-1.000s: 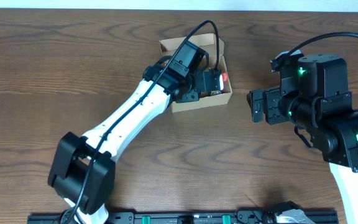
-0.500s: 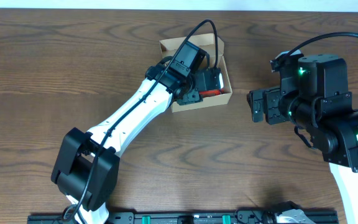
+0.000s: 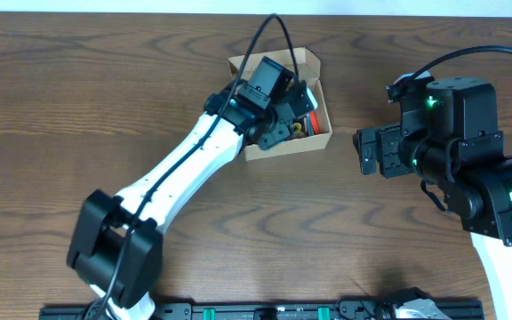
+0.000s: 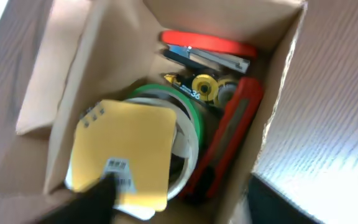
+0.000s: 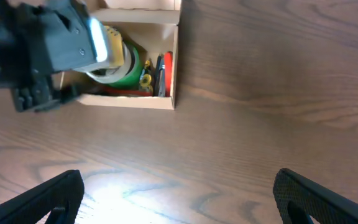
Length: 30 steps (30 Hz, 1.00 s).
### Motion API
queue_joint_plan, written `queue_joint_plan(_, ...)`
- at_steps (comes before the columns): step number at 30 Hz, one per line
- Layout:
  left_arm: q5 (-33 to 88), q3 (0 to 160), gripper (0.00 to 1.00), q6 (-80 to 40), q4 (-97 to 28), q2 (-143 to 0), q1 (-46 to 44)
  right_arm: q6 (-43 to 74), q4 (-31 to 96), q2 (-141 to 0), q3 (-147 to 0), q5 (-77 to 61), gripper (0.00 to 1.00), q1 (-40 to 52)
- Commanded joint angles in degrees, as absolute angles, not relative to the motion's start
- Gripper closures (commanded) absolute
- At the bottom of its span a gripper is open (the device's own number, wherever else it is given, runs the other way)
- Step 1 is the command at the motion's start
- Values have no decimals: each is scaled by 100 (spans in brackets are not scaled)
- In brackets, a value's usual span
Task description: Pack container
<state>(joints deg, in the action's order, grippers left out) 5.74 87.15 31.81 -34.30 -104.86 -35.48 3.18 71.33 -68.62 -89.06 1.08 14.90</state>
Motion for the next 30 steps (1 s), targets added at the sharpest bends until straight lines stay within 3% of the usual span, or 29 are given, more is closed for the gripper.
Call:
queue_joint_plan(1,368,8899,95,2587,-3452,-9918,-3542,250,7144,-6864,-8912,148,1,1466)
queue_joint_plan(8,89,8899,94,429,-3516,-9279,-2884,248,7142,-6864,-8912,148,1,1466)
queue_joint_plan(13,204,8899,94,-69,-3538,-9249,-2150,250,7142,-6864,-8912,148,1,1466)
queue_joint_plan(22,1122,8899,95,-1190,-3531,-9539,-1059,272,7087,-6864,-8912,126,1,1466)
queue_joint_plan(30,2493,8899,94,-2294,-2495,-10766,-593,10,5555,-7181,-8910,102,1,1466)
